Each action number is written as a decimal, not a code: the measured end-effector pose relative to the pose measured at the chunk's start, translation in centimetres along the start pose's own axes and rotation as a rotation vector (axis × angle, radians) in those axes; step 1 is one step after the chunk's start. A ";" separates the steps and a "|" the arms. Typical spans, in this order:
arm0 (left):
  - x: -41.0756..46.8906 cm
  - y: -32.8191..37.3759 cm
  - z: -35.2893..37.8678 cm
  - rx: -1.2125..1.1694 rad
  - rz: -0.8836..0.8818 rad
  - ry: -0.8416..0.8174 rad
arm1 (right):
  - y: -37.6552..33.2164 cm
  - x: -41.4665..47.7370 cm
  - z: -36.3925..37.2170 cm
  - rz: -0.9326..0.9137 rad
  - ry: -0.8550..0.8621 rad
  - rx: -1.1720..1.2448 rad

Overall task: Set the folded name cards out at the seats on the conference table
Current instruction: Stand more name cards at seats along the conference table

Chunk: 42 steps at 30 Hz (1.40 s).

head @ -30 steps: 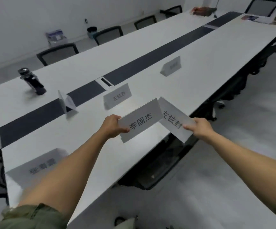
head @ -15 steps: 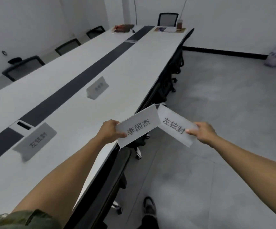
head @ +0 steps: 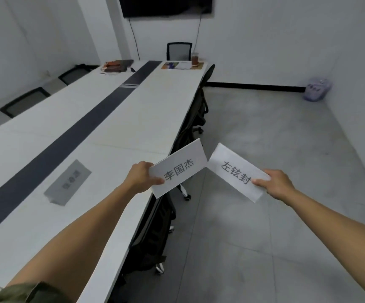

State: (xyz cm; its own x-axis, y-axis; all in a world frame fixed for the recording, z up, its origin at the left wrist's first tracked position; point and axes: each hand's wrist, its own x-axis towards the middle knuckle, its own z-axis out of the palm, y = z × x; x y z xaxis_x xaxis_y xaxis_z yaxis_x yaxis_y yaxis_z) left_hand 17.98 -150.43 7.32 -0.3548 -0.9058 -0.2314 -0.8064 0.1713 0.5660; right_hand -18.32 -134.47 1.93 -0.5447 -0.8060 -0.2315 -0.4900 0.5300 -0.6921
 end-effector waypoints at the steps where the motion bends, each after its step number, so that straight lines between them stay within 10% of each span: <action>1: 1.4 0.7 -0.3 0.005 0.005 0.004 | -0.2 1.1 -0.6 0.001 0.004 0.000; 21: 42.6 17.0 0.2 -0.010 -0.191 0.168 | -7.3 51.7 -12.1 -0.189 -0.127 -0.076; 42: 73.6 9.2 -7.3 -0.189 -0.537 0.285 | -34.1 91.9 -0.2 -0.528 -0.440 -0.195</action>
State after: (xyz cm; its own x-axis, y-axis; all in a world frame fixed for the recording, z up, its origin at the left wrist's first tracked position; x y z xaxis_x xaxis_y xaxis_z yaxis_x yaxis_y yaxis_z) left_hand -12.09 -218.36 1.22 0.2362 -0.9186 -0.3169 -0.7302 -0.3829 0.5658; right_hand -51.86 -226.58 4.36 0.1040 -0.9778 -0.1820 -0.7481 0.0437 -0.6622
